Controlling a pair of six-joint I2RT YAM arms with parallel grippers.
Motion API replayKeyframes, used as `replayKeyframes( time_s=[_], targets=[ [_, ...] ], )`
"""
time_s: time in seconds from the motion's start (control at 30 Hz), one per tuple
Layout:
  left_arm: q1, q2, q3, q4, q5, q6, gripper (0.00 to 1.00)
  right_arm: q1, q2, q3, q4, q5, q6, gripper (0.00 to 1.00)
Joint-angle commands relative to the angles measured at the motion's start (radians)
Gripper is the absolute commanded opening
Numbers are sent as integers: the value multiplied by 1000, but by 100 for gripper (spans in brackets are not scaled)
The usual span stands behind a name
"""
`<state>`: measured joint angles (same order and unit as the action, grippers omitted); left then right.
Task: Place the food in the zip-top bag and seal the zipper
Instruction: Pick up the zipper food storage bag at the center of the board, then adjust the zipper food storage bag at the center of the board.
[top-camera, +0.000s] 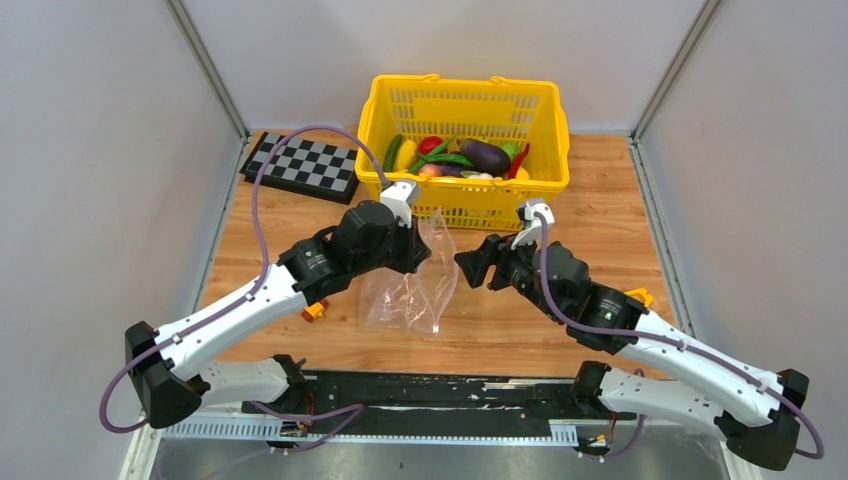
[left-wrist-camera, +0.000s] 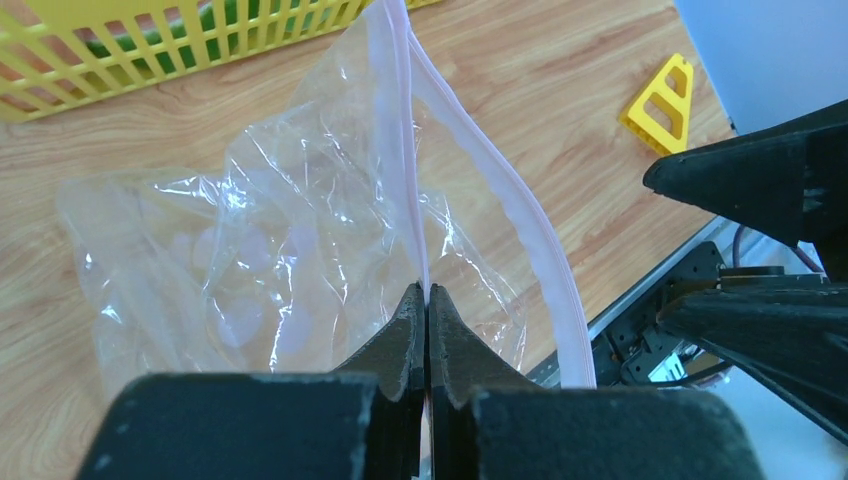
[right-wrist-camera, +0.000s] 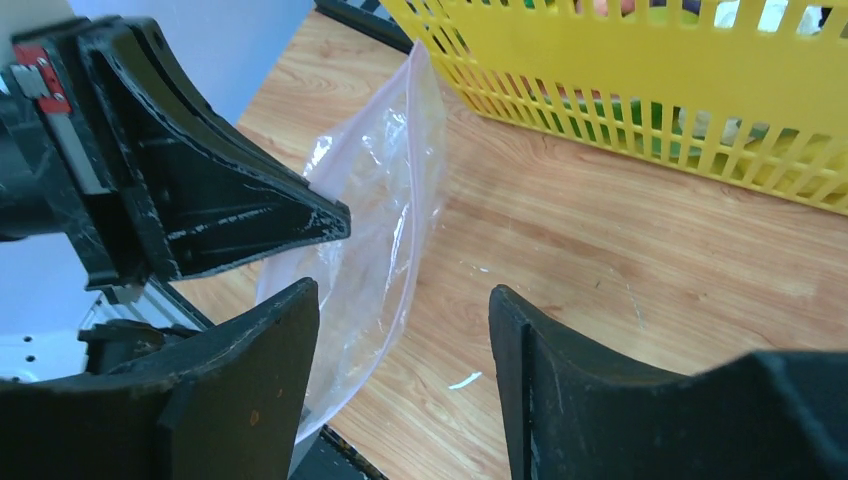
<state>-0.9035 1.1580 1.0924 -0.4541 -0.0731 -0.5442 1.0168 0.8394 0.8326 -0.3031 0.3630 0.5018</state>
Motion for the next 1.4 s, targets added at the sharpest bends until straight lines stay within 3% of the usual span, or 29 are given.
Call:
replayKeyframes(
  time_s=[0.0,0.13,0.67,0.83,0.9,0.97,1.2,1.37],
  targets=[
    [-11,-7,41,76,6,-2,0,-17,12,24,1,-38,34,64],
    [-16,-25,30,97,21,-14,0,-28,85,-22,97,-120,117,63],
    [-23,-101,13,56,13,-30,0,-105,290,-31,390,-402,190,60],
    [-23,-111,28,3,-51,-32,0,-105,308,7,196,-181,149,34],
    [-22,-117,47,-39,-89,-27,0,-105,292,1,146,-126,119,19],
    [-22,-116,75,-81,-115,-9,0,-104,247,-1,81,-90,83,11],
    [-71,-7,218,-155,-49,28,0,-104,187,71,-81,-100,7,11],
    [-141,53,379,-254,-161,75,0,-107,141,32,163,-324,-28,15]
  ],
)
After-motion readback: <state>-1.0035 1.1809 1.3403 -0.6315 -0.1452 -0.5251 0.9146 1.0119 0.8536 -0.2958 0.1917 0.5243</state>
